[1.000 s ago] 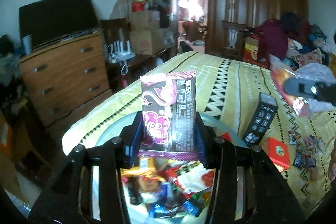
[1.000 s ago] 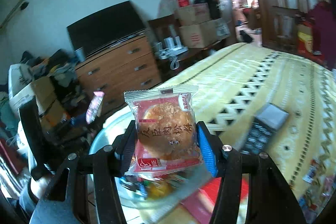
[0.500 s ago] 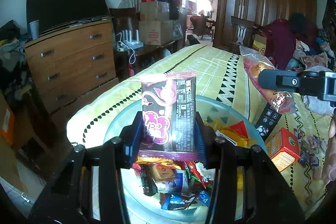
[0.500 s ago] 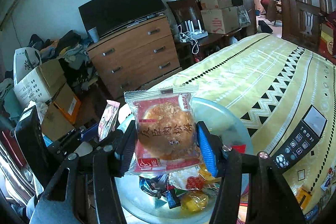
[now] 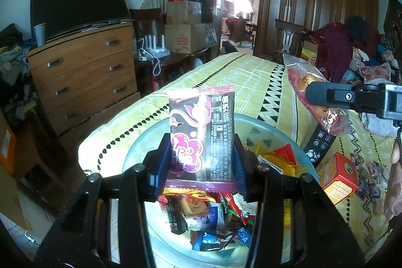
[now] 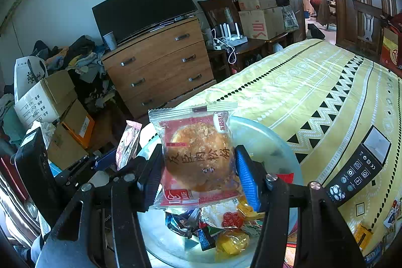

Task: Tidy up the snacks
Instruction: 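Hold both snacks above the basin, then open both tools to drop them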

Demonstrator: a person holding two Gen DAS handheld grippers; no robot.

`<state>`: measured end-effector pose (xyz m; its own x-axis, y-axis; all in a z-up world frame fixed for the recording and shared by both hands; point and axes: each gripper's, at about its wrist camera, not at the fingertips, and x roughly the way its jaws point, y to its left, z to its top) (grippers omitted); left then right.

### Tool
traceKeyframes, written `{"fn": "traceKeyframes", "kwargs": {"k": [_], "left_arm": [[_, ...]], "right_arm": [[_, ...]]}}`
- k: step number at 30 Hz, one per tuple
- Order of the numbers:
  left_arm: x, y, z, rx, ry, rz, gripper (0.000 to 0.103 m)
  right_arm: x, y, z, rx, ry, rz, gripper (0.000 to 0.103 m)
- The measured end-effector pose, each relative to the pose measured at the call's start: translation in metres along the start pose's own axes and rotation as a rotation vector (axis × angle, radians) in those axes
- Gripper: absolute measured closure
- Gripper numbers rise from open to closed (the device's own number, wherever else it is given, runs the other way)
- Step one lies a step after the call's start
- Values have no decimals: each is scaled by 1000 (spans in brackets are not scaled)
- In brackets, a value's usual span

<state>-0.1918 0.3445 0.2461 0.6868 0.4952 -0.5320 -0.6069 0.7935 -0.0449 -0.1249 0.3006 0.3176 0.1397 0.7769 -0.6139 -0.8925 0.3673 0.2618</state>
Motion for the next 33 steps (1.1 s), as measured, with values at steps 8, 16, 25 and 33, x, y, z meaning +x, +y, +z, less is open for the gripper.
{"fn": "traceKeyframes", "kwargs": {"k": [8,16,25,33], "left_arm": [[0,0,-2,3,2,-7,57],[0,0,-2,5,3,-5,57],[0,1,-4,9,9,-2,57],[0,1,-3,9,10,-2,57]], "right_arm": [[0,0,0,2,1,0,43],[-1,0,0,1,2,-1,43],[0,0,-1,-1,2,-1,43],[1,0,-2,-2,5,2,43]]}}
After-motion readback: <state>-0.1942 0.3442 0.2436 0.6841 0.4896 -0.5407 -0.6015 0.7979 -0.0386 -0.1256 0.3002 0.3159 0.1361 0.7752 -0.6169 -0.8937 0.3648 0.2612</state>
